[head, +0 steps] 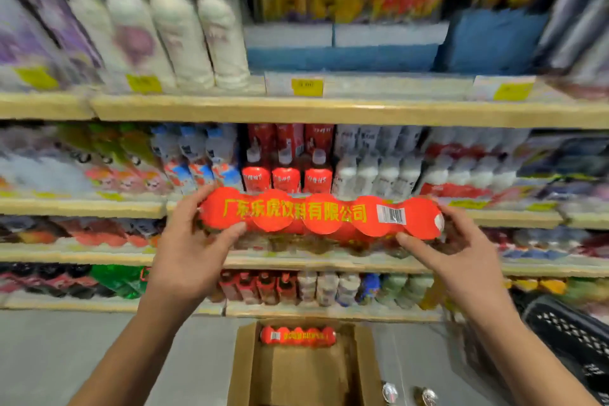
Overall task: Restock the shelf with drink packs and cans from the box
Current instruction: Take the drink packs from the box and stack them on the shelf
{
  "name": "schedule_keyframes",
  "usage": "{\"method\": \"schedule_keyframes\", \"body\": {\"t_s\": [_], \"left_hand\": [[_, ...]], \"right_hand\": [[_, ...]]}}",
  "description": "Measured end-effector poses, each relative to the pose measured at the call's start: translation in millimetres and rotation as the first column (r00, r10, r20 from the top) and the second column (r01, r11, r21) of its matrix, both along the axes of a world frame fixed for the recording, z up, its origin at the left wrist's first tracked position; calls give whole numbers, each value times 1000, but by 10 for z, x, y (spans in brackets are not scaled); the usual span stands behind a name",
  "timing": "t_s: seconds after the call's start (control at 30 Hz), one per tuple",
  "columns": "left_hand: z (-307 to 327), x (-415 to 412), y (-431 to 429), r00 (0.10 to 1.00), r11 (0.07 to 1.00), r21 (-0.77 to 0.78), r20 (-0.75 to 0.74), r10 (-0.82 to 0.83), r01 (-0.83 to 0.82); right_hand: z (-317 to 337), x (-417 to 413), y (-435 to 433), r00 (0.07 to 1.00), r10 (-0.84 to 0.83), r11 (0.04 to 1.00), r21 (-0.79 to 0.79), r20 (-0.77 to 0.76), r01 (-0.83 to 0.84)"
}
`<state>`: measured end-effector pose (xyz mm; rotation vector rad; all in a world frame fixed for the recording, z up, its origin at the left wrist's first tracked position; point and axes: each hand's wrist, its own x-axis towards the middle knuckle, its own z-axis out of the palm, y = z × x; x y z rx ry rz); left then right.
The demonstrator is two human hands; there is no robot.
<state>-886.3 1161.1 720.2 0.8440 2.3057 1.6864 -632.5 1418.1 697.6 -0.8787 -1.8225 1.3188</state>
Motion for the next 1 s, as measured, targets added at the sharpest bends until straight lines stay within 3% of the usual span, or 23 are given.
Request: {"method": "schedule_keyframes", "body": {"t_s": [0.17,0.33,0.8,1.0], "left_hand": [[1238,165,61,981,987,151,-173,83,-56],[1903,355,49,970,964,260,-219,108,-49],[2112,570,374,938,973,202,-301,172,-114],[2097,350,564,949,971,206,-263,174,-121]], "right_hand": [[1225,148,-14,985,-31,995,87,-170,46],[1904,274,-52,966,-39,982,169,-254,84],[2129,317,351,960,24,981,189,-279,30],[2090,129,522,966,12,988,149,-259,28]]}}
